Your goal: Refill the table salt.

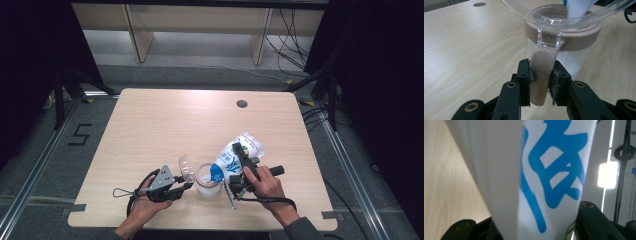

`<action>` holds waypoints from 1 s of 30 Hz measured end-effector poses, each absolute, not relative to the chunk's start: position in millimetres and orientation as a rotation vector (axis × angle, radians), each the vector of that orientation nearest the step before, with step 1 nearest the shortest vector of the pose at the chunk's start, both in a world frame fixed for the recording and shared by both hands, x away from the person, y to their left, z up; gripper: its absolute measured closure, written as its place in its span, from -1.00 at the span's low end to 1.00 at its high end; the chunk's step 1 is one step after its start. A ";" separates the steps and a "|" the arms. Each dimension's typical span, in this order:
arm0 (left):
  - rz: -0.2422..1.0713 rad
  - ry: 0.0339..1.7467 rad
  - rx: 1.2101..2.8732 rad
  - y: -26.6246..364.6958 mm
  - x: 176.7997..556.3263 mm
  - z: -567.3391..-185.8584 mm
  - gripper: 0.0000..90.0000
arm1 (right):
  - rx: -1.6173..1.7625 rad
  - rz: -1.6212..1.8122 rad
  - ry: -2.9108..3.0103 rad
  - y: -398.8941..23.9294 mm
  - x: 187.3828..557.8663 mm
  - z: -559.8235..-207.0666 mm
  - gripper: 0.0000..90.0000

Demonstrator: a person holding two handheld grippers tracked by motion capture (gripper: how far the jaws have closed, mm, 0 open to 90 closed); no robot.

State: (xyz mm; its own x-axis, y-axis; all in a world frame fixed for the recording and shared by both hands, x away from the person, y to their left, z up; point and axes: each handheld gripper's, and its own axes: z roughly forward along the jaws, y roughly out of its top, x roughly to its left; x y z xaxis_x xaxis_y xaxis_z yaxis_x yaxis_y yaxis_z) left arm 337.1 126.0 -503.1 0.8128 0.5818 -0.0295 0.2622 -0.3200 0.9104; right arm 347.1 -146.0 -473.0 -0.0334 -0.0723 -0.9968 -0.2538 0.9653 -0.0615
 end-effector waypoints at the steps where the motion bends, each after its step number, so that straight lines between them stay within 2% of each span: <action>1: 0.369 0.632 1.913 126.1 337.2 -503.0 0.59 | -0.247 0.162 1.605 -145.7 347.4 -474.2 0.44; 30: 0.370 0.634 1.913 126.1 337.0 -502.8 0.59 | -0.246 0.161 1.610 -146.1 347.1 -473.0 0.46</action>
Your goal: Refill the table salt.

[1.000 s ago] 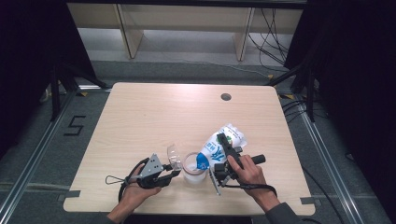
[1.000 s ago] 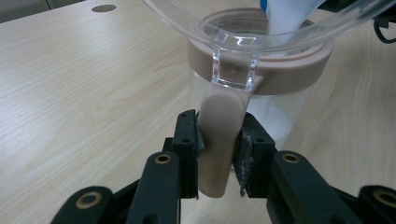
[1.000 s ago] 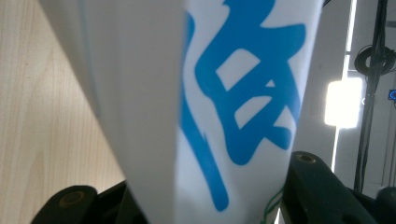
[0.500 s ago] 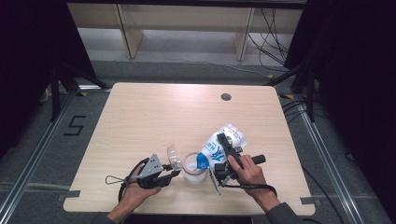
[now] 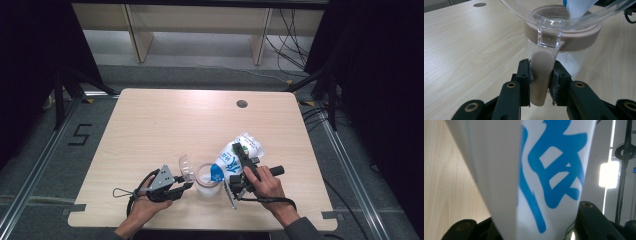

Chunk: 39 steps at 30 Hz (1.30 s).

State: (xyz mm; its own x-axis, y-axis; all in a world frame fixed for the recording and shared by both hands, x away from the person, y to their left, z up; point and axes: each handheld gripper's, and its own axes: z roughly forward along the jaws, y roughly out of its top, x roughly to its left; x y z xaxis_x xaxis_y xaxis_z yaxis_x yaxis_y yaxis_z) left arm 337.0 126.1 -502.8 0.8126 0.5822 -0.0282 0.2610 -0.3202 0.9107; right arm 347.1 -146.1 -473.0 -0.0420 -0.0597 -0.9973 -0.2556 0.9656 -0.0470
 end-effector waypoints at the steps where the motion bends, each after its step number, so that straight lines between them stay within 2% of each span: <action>1: 0.371 0.633 1.913 126.1 337.0 -502.7 0.59 | -0.242 0.172 1.611 -145.9 347.3 -473.5 0.46; 39: 0.375 0.639 1.914 126.4 336.3 -501.9 0.59 | -0.261 0.167 1.596 -145.7 346.8 -472.1 0.48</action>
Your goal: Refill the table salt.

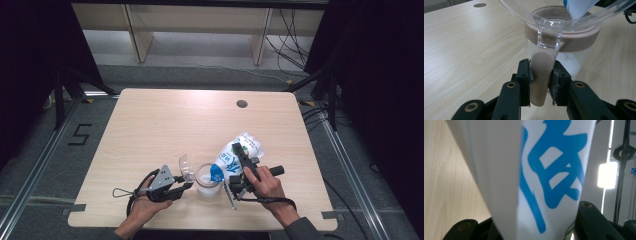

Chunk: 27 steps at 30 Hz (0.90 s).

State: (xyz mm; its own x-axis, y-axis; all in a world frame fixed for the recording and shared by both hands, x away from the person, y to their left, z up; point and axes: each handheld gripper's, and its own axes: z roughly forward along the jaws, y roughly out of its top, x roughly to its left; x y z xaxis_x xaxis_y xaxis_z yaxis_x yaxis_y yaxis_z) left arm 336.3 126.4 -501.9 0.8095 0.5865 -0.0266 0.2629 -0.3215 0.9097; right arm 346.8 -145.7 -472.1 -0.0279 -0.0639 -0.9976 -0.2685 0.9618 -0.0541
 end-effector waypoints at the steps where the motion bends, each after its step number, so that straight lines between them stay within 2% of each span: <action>1: 0.375 0.638 1.914 126.4 336.3 -501.9 0.59 | -0.262 0.165 1.597 -145.8 346.8 -472.0 0.48; 27: 0.377 0.638 1.914 126.5 336.1 -501.7 0.59 | -0.273 0.159 1.593 -145.8 347.0 -471.0 0.49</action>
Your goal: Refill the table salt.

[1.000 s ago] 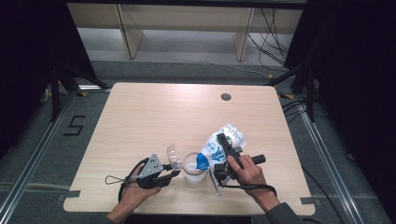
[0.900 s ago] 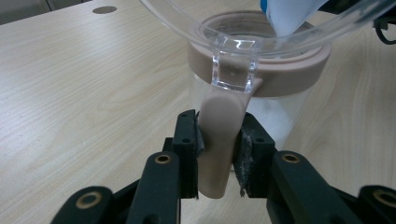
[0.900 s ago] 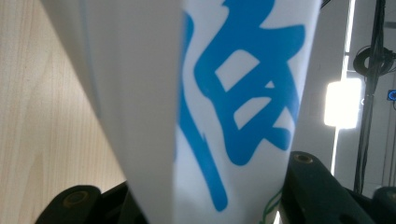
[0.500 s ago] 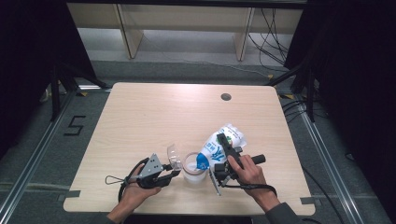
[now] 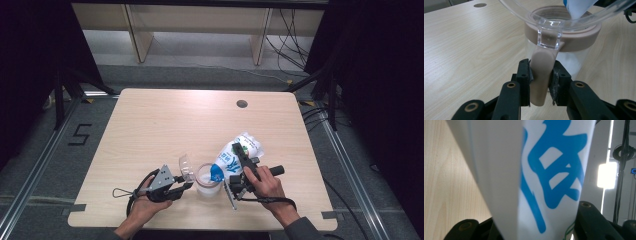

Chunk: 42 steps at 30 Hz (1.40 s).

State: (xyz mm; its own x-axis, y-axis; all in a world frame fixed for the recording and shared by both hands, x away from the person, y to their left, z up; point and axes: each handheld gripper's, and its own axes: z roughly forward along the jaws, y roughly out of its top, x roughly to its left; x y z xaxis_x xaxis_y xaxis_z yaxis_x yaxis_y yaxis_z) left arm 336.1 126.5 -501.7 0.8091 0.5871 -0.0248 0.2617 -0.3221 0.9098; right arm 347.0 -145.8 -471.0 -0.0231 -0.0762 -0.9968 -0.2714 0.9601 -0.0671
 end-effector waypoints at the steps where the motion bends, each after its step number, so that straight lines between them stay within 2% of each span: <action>1: 0.377 0.638 1.914 126.4 336.0 -501.7 0.59 | -0.274 0.158 1.592 -145.8 346.9 -471.0 0.49; 42: 0.378 0.636 1.918 127.0 336.5 -501.9 0.59 | -0.270 0.152 1.588 -145.2 345.0 -470.1 0.52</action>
State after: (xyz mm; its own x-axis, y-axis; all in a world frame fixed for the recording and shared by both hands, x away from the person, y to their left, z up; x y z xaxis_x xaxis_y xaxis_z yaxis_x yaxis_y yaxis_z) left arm 336.5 127.0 -501.9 0.8099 0.5861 -0.0225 0.2609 -0.3257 0.9088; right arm 345.0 -145.2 -470.1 -0.0182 -0.0781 -0.9968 -0.2654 0.9616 -0.0705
